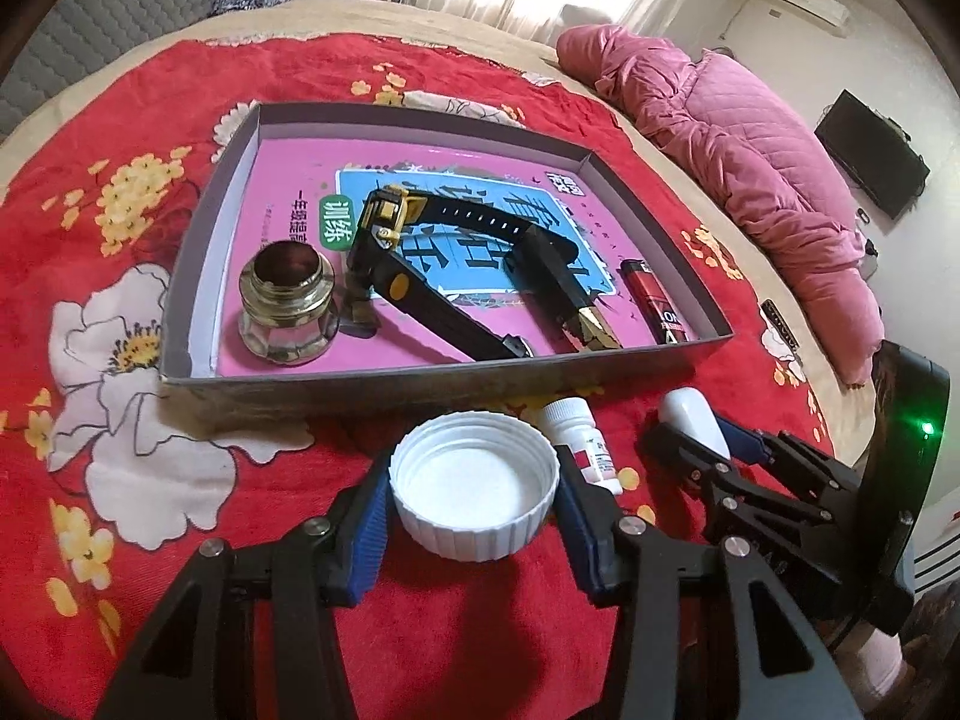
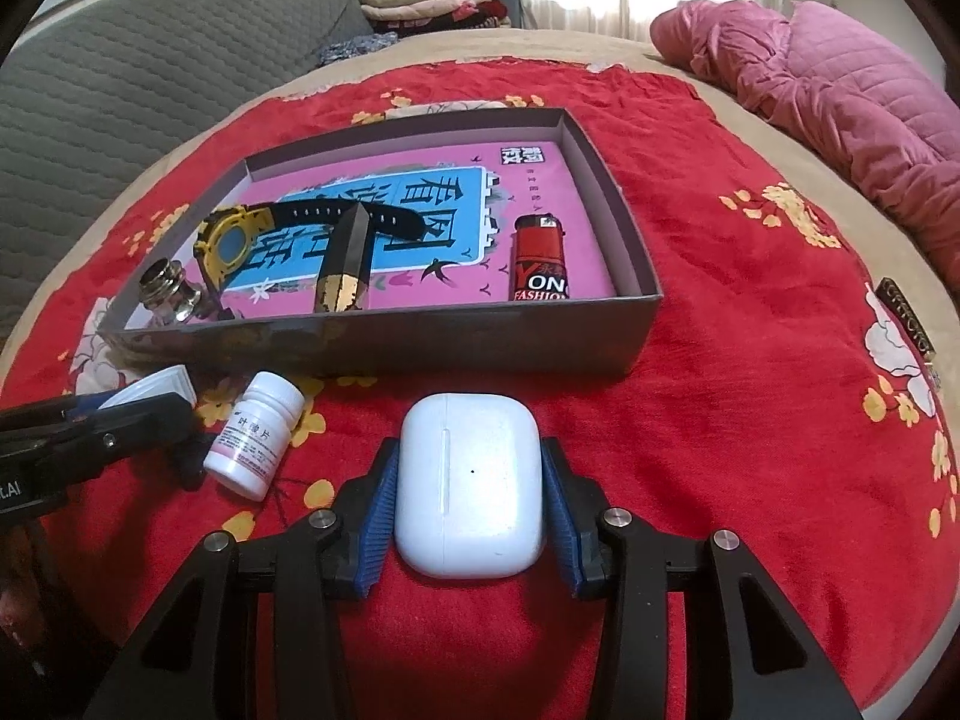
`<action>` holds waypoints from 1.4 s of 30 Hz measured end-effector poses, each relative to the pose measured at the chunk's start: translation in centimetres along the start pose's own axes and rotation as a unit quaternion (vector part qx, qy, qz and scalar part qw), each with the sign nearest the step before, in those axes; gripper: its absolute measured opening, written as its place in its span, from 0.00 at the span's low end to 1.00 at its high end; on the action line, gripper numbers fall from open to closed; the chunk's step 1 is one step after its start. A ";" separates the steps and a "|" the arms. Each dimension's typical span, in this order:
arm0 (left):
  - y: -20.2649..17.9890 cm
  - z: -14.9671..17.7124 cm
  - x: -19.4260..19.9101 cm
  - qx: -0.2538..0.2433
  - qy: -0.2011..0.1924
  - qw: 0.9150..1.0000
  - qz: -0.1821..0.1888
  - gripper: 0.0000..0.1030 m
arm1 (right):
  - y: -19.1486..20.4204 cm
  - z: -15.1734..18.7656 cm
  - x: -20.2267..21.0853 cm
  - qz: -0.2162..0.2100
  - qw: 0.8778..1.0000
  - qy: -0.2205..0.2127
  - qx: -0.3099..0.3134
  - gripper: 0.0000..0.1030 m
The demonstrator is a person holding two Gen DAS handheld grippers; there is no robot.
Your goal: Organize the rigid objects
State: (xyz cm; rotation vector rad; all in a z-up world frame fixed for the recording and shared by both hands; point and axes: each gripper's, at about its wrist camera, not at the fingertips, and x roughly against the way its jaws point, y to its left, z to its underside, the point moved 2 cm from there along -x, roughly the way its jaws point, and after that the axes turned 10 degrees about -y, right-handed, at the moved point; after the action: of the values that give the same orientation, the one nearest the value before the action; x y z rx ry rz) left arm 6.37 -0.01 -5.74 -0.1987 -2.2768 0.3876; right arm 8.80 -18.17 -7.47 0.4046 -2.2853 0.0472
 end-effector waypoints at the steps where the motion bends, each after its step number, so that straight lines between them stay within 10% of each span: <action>1: 0.0 0.0 0.1 -0.002 -0.001 1.000 0.000 0.48 | -0.1 0.0 0.2 0.000 1.000 -0.003 0.000 0.44; 42: -1.5 -3.1 2.0 -0.033 -0.081 0.996 0.020 0.48 | 0.7 -3.5 5.1 0.002 0.996 -0.084 -0.002 0.44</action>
State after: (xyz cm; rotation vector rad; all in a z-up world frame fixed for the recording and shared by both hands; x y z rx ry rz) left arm 7.31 -0.20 -1.87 -0.2557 -2.4498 0.3598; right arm 7.91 -18.34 -1.33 0.4145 -2.4519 0.0110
